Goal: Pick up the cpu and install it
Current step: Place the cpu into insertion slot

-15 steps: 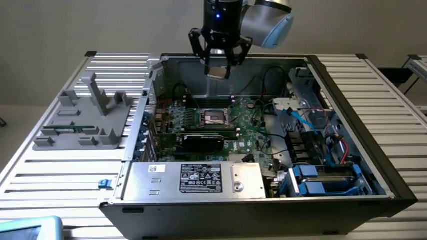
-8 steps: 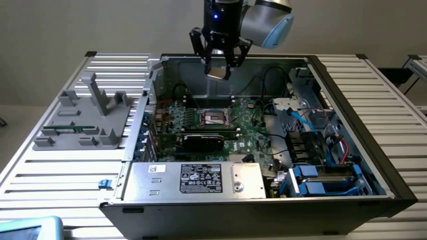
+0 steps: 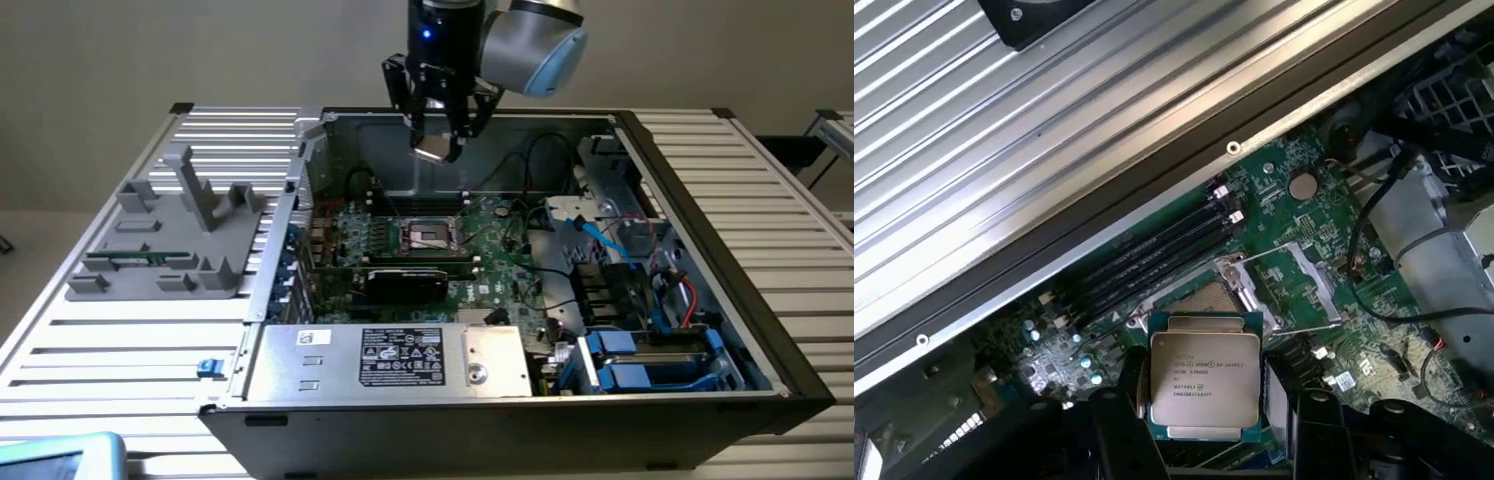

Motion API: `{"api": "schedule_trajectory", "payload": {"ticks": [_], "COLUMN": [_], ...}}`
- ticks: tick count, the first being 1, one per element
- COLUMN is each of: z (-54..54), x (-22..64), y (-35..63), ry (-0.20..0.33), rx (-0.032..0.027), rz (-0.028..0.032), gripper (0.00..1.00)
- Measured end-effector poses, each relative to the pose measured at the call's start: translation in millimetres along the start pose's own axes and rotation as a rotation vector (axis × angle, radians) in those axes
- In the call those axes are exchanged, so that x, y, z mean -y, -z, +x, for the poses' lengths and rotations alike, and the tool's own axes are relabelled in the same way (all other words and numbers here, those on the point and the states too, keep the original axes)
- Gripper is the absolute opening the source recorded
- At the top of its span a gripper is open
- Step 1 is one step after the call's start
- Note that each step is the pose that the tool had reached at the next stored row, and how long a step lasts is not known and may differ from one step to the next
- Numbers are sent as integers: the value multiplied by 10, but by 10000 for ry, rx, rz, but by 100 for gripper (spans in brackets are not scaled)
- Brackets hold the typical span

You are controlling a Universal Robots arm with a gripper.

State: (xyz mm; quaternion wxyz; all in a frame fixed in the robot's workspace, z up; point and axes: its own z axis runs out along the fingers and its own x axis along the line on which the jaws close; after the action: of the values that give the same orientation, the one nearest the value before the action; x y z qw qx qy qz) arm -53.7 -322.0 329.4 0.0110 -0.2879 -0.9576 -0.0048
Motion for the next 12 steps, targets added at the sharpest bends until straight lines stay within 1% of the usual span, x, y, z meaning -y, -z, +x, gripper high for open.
{"api": "schedule_trajectory", "payload": {"ticks": [12], "z": [-1], "x": [0], "y": [-27], "ry": [-2089], "rx": [5], "rz": [-50], "gripper": [56]}}
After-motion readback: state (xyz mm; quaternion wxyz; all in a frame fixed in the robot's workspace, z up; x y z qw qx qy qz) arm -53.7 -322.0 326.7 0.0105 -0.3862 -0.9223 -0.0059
